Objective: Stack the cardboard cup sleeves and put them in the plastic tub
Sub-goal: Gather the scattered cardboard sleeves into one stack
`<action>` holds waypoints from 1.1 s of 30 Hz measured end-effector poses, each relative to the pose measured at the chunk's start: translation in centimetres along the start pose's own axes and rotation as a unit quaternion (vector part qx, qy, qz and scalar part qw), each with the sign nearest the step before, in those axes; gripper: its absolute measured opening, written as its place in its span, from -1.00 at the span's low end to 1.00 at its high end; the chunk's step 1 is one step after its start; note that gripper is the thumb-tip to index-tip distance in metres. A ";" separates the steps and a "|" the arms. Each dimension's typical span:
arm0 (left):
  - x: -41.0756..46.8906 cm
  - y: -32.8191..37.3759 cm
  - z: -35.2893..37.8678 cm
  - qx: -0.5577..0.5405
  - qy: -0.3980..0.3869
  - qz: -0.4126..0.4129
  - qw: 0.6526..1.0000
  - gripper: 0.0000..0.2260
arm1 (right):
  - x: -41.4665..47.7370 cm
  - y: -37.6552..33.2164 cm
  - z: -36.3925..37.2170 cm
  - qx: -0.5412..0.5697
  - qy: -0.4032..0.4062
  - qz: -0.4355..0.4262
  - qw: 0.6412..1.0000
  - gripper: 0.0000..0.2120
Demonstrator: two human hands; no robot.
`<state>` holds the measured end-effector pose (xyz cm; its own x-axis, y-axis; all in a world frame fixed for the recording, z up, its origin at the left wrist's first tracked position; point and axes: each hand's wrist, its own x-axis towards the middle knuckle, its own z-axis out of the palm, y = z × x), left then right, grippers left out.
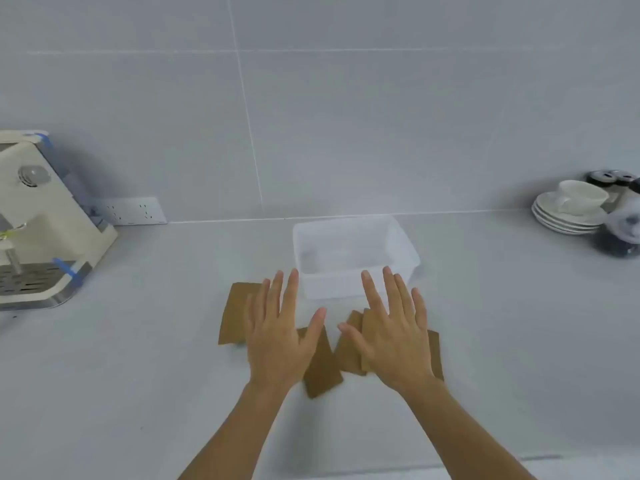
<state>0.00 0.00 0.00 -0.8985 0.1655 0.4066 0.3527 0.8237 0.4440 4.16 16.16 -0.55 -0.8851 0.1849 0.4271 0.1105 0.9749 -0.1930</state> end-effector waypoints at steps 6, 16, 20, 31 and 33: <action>-2.4 -1.9 2.8 0.025 -0.045 -0.020 0.998 -0.36 | -2.9 0.3 3.3 -0.004 -0.058 0.008 0.998 -0.26; -4.8 -3.9 6.7 0.071 -0.148 -0.082 0.983 -0.25 | -5.3 -0.3 5.1 0.002 -0.137 0.022 0.990 -0.30; -5.0 -3.8 7.3 0.097 -0.170 -0.124 0.973 -0.19 | -5.5 -0.3 5.5 -0.009 -0.176 0.044 0.983 -0.31; -3.4 -1.9 8.1 0.021 -0.159 -0.263 0.952 -0.39 | -5.9 0.0 5.7 -0.014 -0.228 0.065 0.971 -0.30; -2.9 -1.6 7.9 0.009 -0.163 -0.299 0.940 -0.37 | -6.0 0.1 5.6 -0.011 -0.230 0.071 0.971 -0.29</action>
<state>-0.09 2.47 -8.22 -0.9682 -0.1744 -0.1795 -0.2425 0.8309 0.5008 6.95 14.49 -8.11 -0.9679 0.2474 -0.0431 0.2510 0.9473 -0.1990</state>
